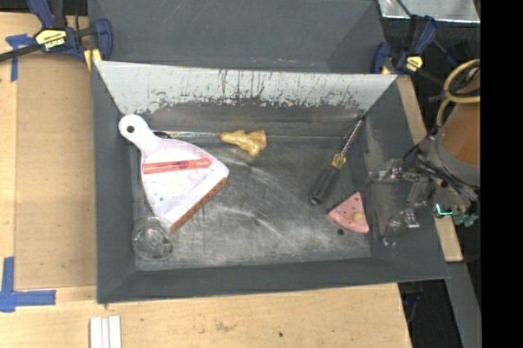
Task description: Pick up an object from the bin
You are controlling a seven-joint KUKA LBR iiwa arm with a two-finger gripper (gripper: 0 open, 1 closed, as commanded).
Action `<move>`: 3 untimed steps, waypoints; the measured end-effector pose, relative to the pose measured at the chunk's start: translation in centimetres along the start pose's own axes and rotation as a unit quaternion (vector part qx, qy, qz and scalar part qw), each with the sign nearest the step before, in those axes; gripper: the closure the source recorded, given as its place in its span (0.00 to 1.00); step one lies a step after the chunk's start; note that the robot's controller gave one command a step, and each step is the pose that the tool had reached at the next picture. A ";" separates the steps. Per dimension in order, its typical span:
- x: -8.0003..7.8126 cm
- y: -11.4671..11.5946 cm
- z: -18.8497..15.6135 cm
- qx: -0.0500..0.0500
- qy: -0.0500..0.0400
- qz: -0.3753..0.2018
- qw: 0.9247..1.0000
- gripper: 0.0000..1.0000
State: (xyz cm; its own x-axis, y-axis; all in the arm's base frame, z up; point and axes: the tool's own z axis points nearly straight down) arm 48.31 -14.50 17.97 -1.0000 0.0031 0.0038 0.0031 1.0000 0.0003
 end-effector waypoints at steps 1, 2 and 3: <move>-0.2 0.0 -0.3 0.001 -0.003 -0.001 1.000 0.00; -0.3 1.1 4.1 0.002 -0.007 -0.028 1.000 0.00; -0.6 3.0 10.3 0.002 -0.005 -0.054 0.999 0.00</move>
Offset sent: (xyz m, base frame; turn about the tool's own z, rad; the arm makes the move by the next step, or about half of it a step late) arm 0.0003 0.0229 -0.0804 -0.1053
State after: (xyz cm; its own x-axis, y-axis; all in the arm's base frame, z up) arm 48.89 -11.48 7.69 -0.9944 -0.1054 -0.0058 -0.1053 0.9944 -0.0029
